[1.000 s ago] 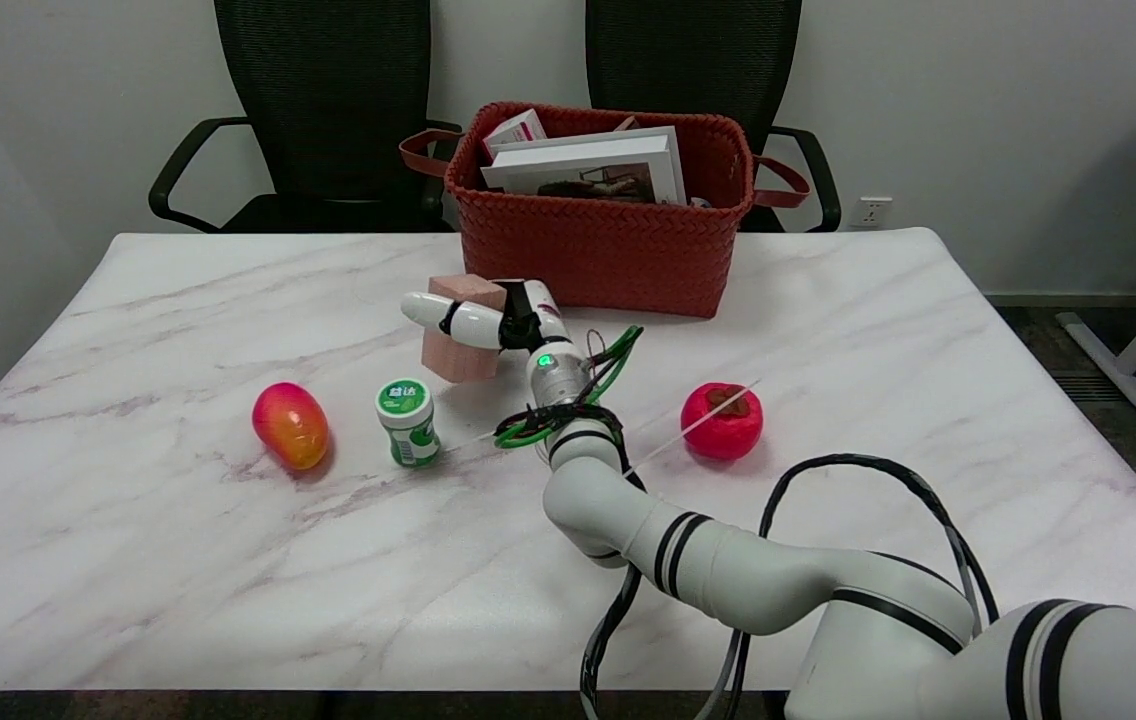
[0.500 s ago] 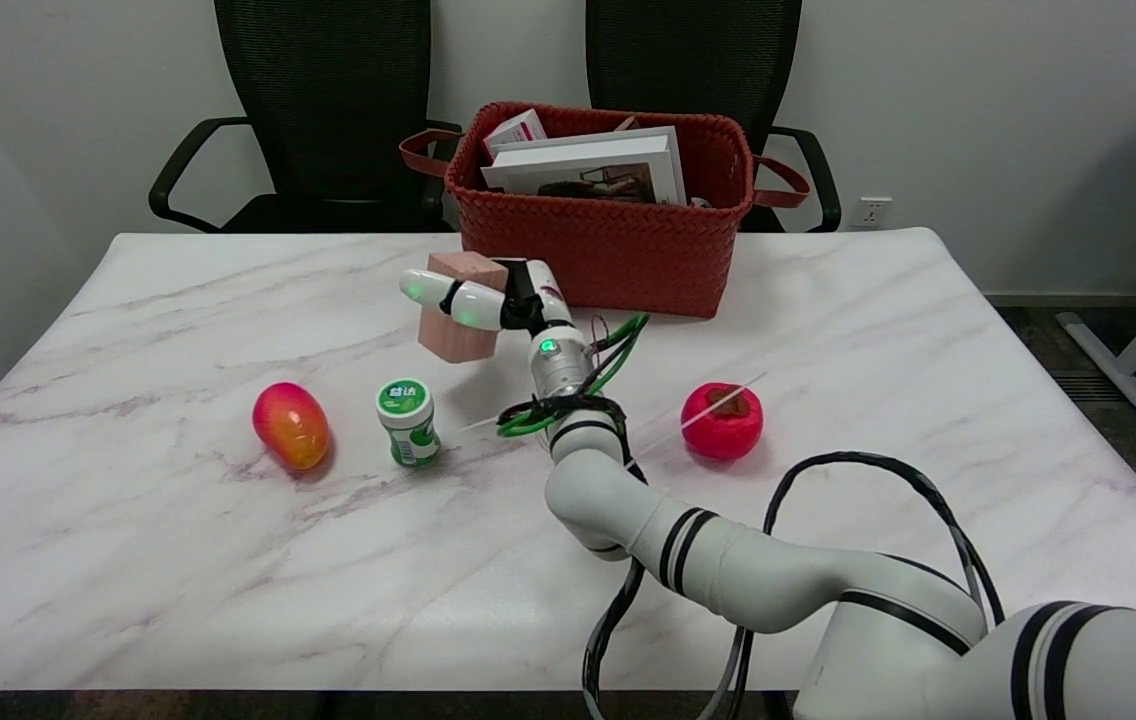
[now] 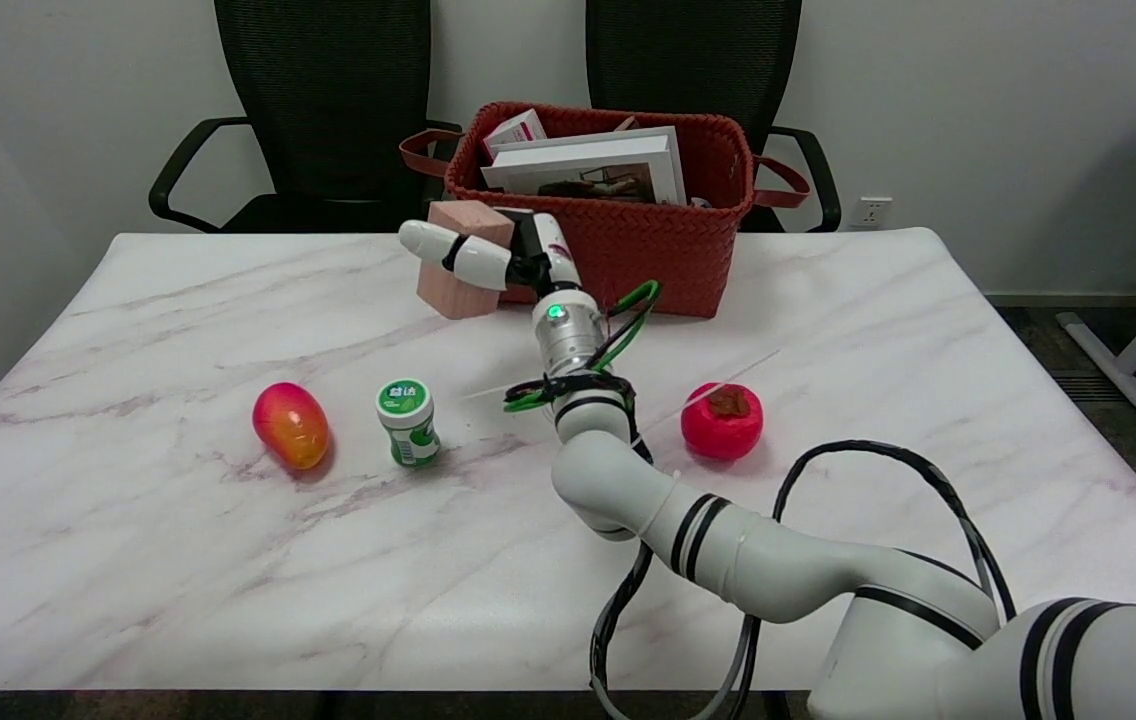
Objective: Pick up the wooden rectangular block.
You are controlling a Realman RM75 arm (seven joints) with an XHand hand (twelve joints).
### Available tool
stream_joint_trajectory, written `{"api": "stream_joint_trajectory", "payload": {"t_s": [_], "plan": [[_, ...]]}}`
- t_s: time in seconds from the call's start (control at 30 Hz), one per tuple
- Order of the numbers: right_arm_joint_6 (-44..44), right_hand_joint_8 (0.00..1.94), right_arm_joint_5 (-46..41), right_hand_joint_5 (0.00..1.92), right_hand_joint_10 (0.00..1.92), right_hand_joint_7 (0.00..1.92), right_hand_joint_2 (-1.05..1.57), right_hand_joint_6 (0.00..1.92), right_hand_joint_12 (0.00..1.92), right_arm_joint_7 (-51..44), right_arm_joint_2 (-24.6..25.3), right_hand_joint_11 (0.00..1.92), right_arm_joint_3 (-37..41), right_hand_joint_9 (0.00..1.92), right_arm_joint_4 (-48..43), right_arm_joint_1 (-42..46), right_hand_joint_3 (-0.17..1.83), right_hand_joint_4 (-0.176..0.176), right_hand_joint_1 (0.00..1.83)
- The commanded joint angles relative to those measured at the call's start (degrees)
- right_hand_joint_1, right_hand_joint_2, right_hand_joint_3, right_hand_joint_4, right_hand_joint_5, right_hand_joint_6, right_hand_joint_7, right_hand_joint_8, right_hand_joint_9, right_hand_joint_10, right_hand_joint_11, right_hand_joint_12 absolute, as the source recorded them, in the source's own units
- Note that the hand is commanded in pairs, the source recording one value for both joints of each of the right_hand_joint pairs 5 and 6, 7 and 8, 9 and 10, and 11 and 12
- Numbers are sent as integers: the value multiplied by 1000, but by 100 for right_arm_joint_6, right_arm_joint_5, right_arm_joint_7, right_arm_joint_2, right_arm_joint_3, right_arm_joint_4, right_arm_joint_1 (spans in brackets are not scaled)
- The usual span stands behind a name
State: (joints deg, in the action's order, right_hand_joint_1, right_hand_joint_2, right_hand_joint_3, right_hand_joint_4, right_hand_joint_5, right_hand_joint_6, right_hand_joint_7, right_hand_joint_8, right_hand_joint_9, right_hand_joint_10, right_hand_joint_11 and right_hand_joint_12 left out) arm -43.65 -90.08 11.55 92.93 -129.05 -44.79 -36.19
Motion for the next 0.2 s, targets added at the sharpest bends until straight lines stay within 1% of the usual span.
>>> {"api": "stream_joint_trajectory", "payload": {"t_s": [0.03,0.2], "plan": [[-303,1704,194,1290,1555,1704,749,1290,1209,-400,-367,1209,33,1555,-985,-3,28,0,1155],[-335,1707,487,1289,1557,1707,747,1289,1219,-400,-455,1219,174,1557,-1106,-80,37,0,1154]]}}
